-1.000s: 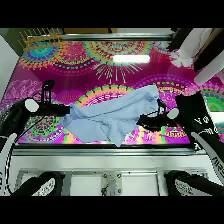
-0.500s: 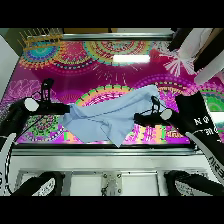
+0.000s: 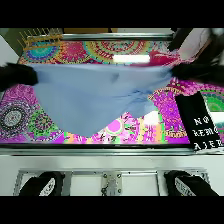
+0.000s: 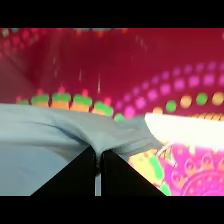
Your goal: Fold the clothes and pants, and hang the long-sleeved shirts on hangers.
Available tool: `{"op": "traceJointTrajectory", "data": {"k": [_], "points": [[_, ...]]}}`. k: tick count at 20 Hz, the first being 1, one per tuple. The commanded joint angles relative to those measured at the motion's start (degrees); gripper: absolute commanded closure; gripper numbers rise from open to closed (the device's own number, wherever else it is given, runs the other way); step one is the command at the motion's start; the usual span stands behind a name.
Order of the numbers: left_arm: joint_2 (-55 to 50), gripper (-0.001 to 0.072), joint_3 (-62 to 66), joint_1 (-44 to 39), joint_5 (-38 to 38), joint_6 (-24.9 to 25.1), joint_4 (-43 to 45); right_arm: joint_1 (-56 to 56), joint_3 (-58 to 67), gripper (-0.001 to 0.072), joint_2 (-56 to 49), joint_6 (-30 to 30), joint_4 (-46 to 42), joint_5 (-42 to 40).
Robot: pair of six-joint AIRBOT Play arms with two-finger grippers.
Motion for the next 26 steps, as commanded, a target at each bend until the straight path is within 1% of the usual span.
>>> {"op": "traceJointTrajectory", "data": {"k": [1, 4, 6, 8, 11, 14, 16, 18, 21, 22, 24, 26], "points": [[8.9, 0.0702, 8.2, 0.0, -0.3, -0.9, 1.2, -2.0, 13.7, 0.0695, 7.4, -0.2, -2.8, 1.4], [15.9, 0.0701, 10.0, 0.0, 0.0, -3.2, 1.2, -2.0, 15.5, 0.0695, 13.4, 0.0, -2.8, -2.8], [19.6, 0.0701, 10.0, 0.0, 0.2, -4.0, 1.2, -2.0, 15.5, 0.0695, 16.4, 0.5, -2.8, -3.5], [22.3, 0.0701, 10.0, 0.0, 0.3, -5.5, 1.2, -2.0, 15.5, 0.0695, 18.2, 2.3, -2.8, -3.5], [23.6, 0.0701, 10.0, 0.0, 0.3, -5.6, 1.2, -1.9, 15.5, 0.0695, 19.4, 4.0, -2.8, -3.5], [21.3, 0.0701, 10.0, 0.0, -0.1, -6.1, 1.2, -1.9, 15.5, 0.0695, 18.8, 6.5, -2.7, -3.2], [17.1, 0.0701, 10.0, 0.0, -1.9, -6.5, 1.2, -1.9, 15.5, 0.0695, 16.5, 8.2, -2.4, -1.5], [11.0, 0.0701, 10.0, 0.0, -4.0, -6.5, 1.1, -1.9, 15.4, 0.0695, 11.9, 8.5, -1.2, 2.0], [-1.4, 0.0701, 10.0, 0.0, -4.8, -6.4, 1.2, -1.9, 15.4, 0.0695, 0.3, 8.4, -0.8, 7.5], [-6.0, 0.0701, 10.0, 0.0, -4.0, -6.4, 1.2, -1.9, 15.4, 0.0695, -4.7, 8.4, -0.8, 8.6], [-16.7, 0.0701, 10.0, -0.7, 0.1, -6.4, 1.2, -1.9, 15.4, 0.0695, -13.9, 7.3, -0.8, 7.8], [-26.2, 0.0701, 10.0, -2.0, 6.4, -5.8, 1.3, -1.9, 15.5, 0.0694, -22.7, 7.3, -0.8, 3.3]]}}
